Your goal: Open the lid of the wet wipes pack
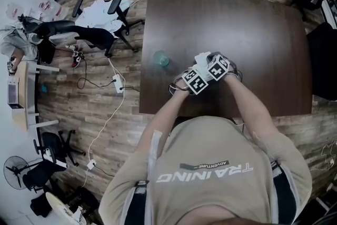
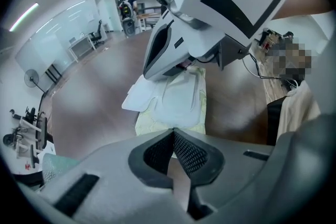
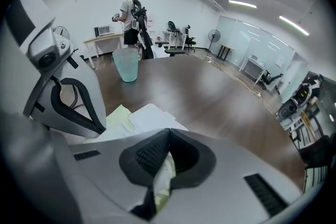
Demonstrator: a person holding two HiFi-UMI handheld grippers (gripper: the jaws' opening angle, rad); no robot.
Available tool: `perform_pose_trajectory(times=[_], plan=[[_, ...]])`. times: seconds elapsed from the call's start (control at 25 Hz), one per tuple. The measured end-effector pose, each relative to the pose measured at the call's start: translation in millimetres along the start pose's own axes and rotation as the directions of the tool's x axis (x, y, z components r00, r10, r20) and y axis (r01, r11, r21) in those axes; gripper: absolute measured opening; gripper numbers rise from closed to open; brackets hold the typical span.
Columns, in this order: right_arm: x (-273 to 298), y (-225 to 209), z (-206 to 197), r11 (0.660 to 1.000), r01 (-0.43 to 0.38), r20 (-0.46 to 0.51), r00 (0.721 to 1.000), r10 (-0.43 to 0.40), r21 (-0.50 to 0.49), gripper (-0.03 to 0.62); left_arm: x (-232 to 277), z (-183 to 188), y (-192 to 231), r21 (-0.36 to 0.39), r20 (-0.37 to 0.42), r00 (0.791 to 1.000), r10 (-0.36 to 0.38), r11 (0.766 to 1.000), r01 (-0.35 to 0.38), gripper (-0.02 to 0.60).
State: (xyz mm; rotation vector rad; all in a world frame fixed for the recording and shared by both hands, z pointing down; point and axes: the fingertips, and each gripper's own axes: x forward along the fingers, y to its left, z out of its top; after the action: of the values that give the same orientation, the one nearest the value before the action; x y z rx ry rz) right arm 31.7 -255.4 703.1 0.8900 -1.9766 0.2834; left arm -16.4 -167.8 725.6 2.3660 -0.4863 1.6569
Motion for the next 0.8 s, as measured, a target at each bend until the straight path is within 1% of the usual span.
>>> perform_pose_trajectory(times=[0.08,0.2,0.28,0.32,0.44,0.52,0.6,0.68,0.72,0.8], plan=[[-4.8,4.4,-3.6,1.000,0.011,-0.019,1.000,-0.011,0.019,0.012,-1.1,-1.1,-3.6,0.019,0.021,1.000,-0.001,1.000,0.000,0.009],[-8.5,9.6,-11.1,0.999,0.028,-0.041,0.999,-0.027,0.019,0.012,-1.4,-2.1,-7.1,0.062,0.040,0.999,0.008,0.998,-0.011,0.009],[-10.6,7.7,-10.2,0.999,0.034,-0.045,0.998,-0.033,0.016,0.012,-2.0,0.2,-6.5,0.092,0.045,0.999,0.014,0.996,-0.018,0.009],[-12.5,6.3,-6.7,0.999,0.036,-0.037,0.999,-0.035,0.024,0.012,-2.8,1.0,-5.3,0.094,0.050,0.999,0.014,0.995,-0.018,0.009],[-21.7,4.9,-1.6,0.992,0.058,0.028,0.998,-0.062,0.110,0.012,-5.1,-0.3,-2.3,0.074,0.074,0.997,0.005,0.997,-0.010,0.009],[-32.7,10.5,-11.9,0.980,0.068,0.063,0.995,-0.081,0.188,0.012,-4.9,-2.6,-4.4,0.084,0.093,0.996,0.011,0.996,-0.018,0.009],[-46.7,17.5,-31.2,0.963,0.064,0.072,0.994,-0.086,0.262,0.012,-4.2,-2.1,-9.2,0.147,0.106,0.993,0.048,0.987,-0.064,0.009],[-60.6,18.7,-45.5,0.946,0.067,0.088,0.991,-0.100,0.318,0.012,-5.1,1.4,-10.4,0.213,0.123,0.987,0.105,0.968,-0.130,0.009],[-66.0,19.1,-49.6,0.939,0.068,0.094,0.990,-0.106,0.337,0.012,-6.4,2.6,-8.5,0.230,0.134,0.983,0.129,0.960,-0.158,0.008],[-74.5,25.2,-56.1,0.928,0.068,0.100,0.989,-0.112,0.365,0.012,-8.6,1.1,-5.6,0.230,0.150,0.977,0.149,0.956,-0.182,0.009]])
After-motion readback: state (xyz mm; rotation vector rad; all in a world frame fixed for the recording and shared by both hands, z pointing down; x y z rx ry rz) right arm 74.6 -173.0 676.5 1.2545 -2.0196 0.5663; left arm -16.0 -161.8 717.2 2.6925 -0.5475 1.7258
